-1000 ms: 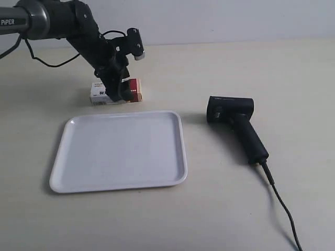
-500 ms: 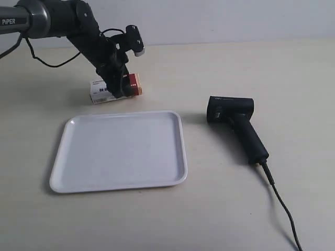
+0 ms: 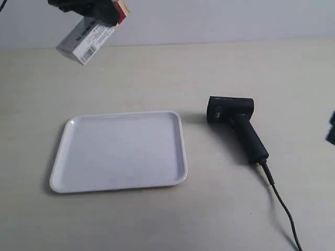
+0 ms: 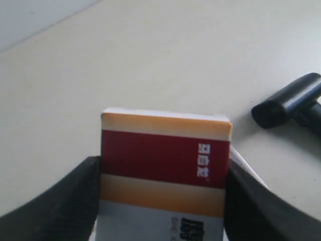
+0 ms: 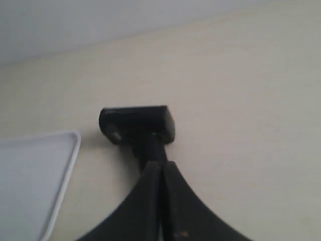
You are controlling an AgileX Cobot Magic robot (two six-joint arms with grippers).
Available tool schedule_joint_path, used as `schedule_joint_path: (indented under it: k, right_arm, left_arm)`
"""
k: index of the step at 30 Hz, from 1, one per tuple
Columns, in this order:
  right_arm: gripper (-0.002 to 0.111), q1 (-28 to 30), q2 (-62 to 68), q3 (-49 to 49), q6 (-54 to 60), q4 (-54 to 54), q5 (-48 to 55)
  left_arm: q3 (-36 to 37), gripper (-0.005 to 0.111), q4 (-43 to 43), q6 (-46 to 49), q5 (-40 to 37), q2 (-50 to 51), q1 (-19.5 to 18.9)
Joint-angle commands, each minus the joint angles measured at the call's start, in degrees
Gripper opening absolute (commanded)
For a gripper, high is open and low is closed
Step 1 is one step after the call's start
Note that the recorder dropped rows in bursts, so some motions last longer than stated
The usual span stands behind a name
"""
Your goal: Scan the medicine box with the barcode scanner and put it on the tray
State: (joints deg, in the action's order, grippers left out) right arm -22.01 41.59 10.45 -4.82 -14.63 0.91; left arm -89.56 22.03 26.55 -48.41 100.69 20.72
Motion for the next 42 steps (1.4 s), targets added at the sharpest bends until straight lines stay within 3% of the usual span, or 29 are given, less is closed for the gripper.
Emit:
schedule_joint_path:
  k: [1, 3, 7, 10, 17, 34, 36, 42]
  right_arm:
    - [0.000, -5.0, 22.5, 10.0, 3.8, 0.7, 0.3]
    - [0.005, -5.0, 31.9, 14.7, 3.8, 0.7, 0.3]
    - [0.046, -5.0, 41.3, 22.3, 6.7, 2.0, 4.1]
    - [0.069, -5.0, 45.8, 27.4, 8.4, 2.0, 7.0]
    - [0.084, -5.0, 54.9, 31.7, 11.3, 2.0, 7.0]
    - [0.084, -5.0, 65.4, 36.9, 11.3, 7.9, 3.9]
    - [0.079, -5.0, 65.4, 36.9, 11.3, 8.2, 3.4]
    - [0.049, -5.0, 66.3, 36.9, 11.2, 9.2, 2.2]
  left_arm:
    - [18.8, 0.000, 9.2, 0.1, 12.4, -11.0, -0.1]
    - [27.0, 0.000, 11.8, 1.9, 14.0, -14.7, -0.1]
    - [36.3, 0.000, 14.3, 1.5, 17.8, -13.7, -0.1]
    - [39.9, 0.000, 21.6, 1.5, 26.6, -11.9, -0.1]
    - [40.3, 0.000, 25.5, 1.7, 27.7, -11.1, -0.1]
    - [40.3, 0.000, 26.4, 1.5, 32.7, -6.2, -0.1]
    - [40.3, 0.000, 26.4, 1.5, 33.3, -5.1, -0.1]
    - [40.3, 0.000, 26.4, 1.5, 34.2, -2.6, -0.1]
